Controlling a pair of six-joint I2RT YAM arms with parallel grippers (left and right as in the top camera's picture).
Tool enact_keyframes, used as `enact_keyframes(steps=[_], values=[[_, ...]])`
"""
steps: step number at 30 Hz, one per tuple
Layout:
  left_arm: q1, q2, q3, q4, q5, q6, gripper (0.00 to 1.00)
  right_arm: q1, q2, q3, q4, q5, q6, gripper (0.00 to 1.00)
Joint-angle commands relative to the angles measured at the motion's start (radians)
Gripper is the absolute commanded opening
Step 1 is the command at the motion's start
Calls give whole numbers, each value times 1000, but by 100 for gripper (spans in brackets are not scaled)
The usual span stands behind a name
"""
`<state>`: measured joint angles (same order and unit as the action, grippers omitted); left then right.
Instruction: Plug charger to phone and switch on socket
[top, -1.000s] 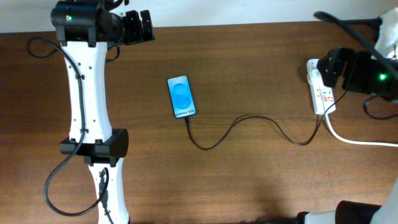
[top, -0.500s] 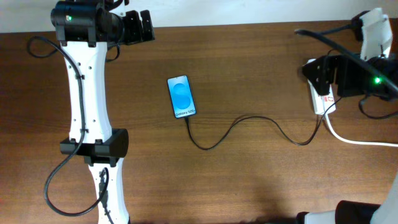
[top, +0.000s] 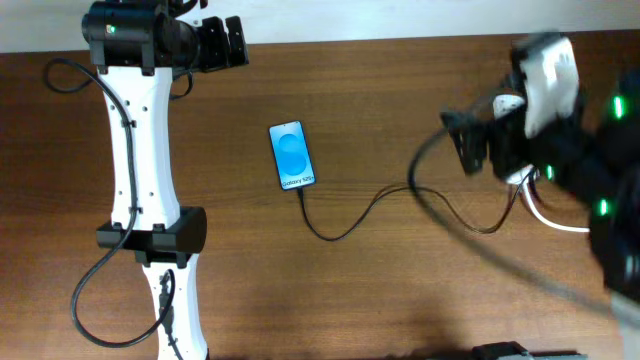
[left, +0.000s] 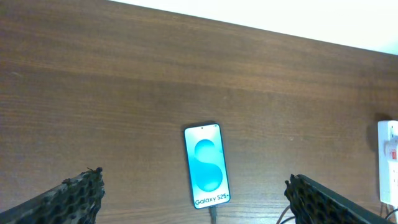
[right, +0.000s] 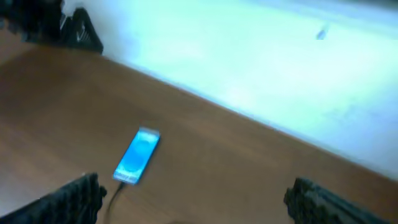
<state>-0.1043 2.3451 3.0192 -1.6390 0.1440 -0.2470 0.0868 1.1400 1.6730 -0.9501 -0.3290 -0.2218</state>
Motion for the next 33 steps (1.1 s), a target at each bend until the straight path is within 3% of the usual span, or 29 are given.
enact_keyframes(steps=[1, 7, 12, 19, 33], values=[[2, -11, 6, -1, -11, 9, 99, 4, -193, -312, 206, 83, -10, 98], [2, -11, 6, -1, -11, 9, 99, 4, -549, -855, 651, 117, -10, 98], [2, -11, 6, -1, -11, 9, 99, 5, -758, -1178, 854, 116, -10, 98], [2, -11, 6, -1, -11, 9, 99, 19, -976, -1448, 925, 117, -6, 98], [2, -11, 6, -1, -11, 9, 99, 57, -1137, -1667, 903, 145, -10, 98]])
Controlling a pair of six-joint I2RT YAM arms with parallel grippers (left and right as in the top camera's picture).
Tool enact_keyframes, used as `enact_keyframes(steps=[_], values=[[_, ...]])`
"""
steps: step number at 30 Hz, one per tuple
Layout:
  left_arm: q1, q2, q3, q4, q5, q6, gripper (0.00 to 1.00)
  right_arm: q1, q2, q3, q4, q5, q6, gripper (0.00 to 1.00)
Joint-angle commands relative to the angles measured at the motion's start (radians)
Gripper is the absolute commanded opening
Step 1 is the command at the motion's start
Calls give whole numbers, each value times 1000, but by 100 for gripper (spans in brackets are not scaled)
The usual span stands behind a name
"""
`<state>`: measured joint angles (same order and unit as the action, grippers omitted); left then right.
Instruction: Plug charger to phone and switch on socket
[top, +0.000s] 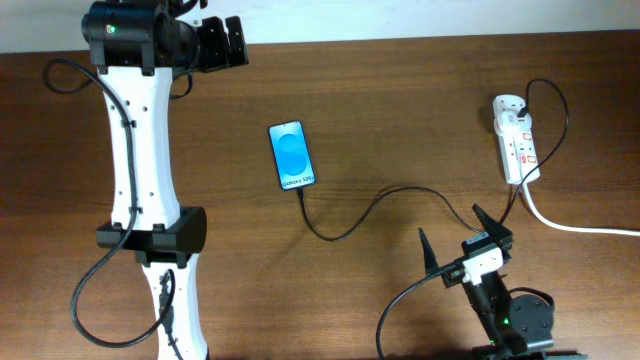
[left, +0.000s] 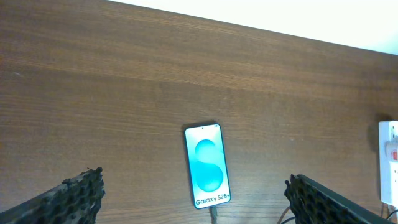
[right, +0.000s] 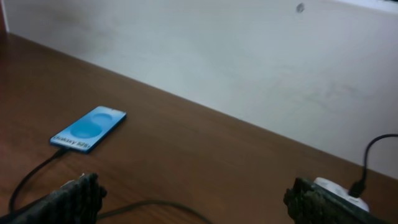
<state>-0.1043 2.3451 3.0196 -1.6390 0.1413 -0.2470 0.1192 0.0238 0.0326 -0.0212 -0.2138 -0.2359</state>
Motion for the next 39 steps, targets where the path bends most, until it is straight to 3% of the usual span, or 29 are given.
enact_keyframes(steps=[1, 39], values=[[2, -11, 6, -1, -8, 9, 99, 30, -21, -27, -42, 42, 4, 98], [1, -10, -27, -2, -11, 9, 99, 38, -20, -27, -47, 95, 8, 98]])
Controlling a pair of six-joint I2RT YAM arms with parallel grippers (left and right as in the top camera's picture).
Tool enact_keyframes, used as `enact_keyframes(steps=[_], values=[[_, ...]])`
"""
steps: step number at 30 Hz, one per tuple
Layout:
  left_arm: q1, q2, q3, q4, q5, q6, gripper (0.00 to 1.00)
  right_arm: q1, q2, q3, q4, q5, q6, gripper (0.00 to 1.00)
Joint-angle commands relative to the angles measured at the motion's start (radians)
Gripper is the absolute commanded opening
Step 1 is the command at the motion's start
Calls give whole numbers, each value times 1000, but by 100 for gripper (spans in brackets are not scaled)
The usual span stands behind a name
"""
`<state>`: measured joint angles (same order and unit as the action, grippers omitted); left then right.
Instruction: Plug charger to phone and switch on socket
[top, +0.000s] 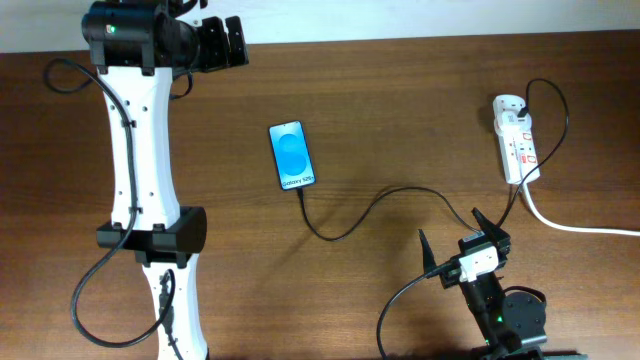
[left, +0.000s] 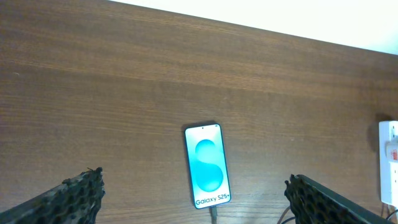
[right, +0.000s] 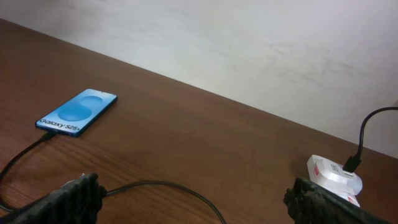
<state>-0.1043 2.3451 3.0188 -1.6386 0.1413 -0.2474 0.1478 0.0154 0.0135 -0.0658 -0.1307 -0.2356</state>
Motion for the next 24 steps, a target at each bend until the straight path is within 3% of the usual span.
enact_keyframes(steps=[1, 7, 13, 19, 24], values=[[0, -12, -52, -2, -11, 10, 99, 9, -12, -8, -3, 12, 7, 99], [2, -152, -422, 72, -54, 10, 99, 9, -12, -8, -3, 12, 7, 98], [2, -431, -984, 486, -86, 18, 99, 9, -12, -8, -3, 12, 7, 98], [2, -734, -1505, 885, -86, 193, 99, 9, -12, -8, -3, 11, 7, 98], [2, -963, -1848, 1076, -86, 304, 99, 9, -12, -8, -3, 12, 7, 98]])
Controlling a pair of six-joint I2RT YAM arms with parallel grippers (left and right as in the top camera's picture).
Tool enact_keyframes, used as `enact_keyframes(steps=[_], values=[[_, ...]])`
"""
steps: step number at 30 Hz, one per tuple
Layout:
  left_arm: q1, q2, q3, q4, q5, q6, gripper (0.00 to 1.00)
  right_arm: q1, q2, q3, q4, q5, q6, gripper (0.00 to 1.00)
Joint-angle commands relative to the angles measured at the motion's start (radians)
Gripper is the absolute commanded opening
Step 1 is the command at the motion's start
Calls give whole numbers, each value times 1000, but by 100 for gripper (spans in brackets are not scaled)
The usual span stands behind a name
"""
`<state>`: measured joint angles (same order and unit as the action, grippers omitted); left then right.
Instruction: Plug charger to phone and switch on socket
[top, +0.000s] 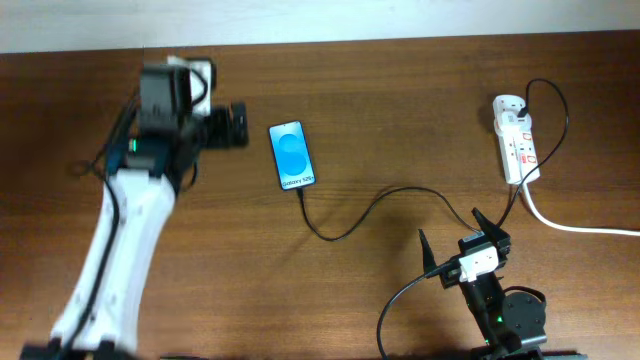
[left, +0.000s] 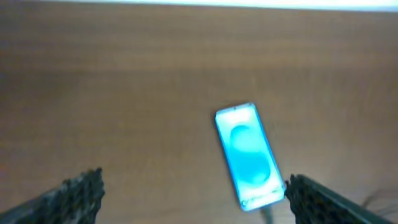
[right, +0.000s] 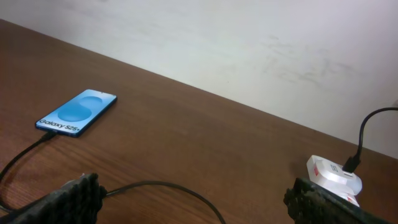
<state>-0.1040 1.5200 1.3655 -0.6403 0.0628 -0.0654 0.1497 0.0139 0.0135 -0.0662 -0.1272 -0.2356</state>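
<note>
The phone (top: 293, 155) lies face up with a lit blue screen, also seen from both wrists (left: 247, 155) (right: 78, 112). A dark charger cable (top: 370, 210) leaves its lower end and runs right to the white socket strip (top: 517, 137) (right: 333, 176), where a black plug sits. My left gripper (top: 238, 126) (left: 193, 193) is open just left of the phone; its view is blurred. Near the front edge my right gripper (top: 450, 228) (right: 196, 199) stands open over the cable (right: 161, 186), holding nothing.
A white lead (top: 575, 226) leaves the socket strip toward the right edge. The pale wall (right: 249, 43) runs along the table's far side. The left arm's white link (top: 115, 250) slants across the left part of the table.
My left arm has swung from the back-left corner toward the phone; its open gripper now sits just left of it, and the phone looks larger and blurred. The right arm is unchanged.
At first my right arm was blurred over the socket strip at the right while the left arm stood at the back left. Then the right gripper rested open at the front right and stayed there. The phone and cable lay unchanged throughout. Now the left arm has come beside the phone.
</note>
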Motion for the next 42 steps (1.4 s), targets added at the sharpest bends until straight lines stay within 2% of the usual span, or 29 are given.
enact_keyframes(steps=[1, 5, 7, 12, 18, 21, 33, 42], values=[[2, -200, -294, 138, -7, 138, 99, 7, -10, -8, -2, 8, 7, 98], [2, -423, -634, 402, -7, 146, 99, 7, -11, -8, -2, 8, 7, 98], [2, -550, -814, 581, -7, 150, 99, 7, -10, -8, -2, 8, 7, 98], [2, -778, -1066, 737, -6, 187, 99, 7, -10, -8, -2, 8, 7, 98], [2, -1106, -1244, 737, 1, 275, 99, 7, -10, -8, -2, 8, 7, 98], [2, -1223, -1292, 737, 0, 277, 99, 7, -10, -8, -2, 8, 7, 98], [3, -1374, -1357, 706, 0, 307, 99, 7, -10, -8, -2, 8, 7, 98], [50, -1516, -1357, 568, 19, 306, 99, 7, -10, -8, -2, 8, 7, 98]])
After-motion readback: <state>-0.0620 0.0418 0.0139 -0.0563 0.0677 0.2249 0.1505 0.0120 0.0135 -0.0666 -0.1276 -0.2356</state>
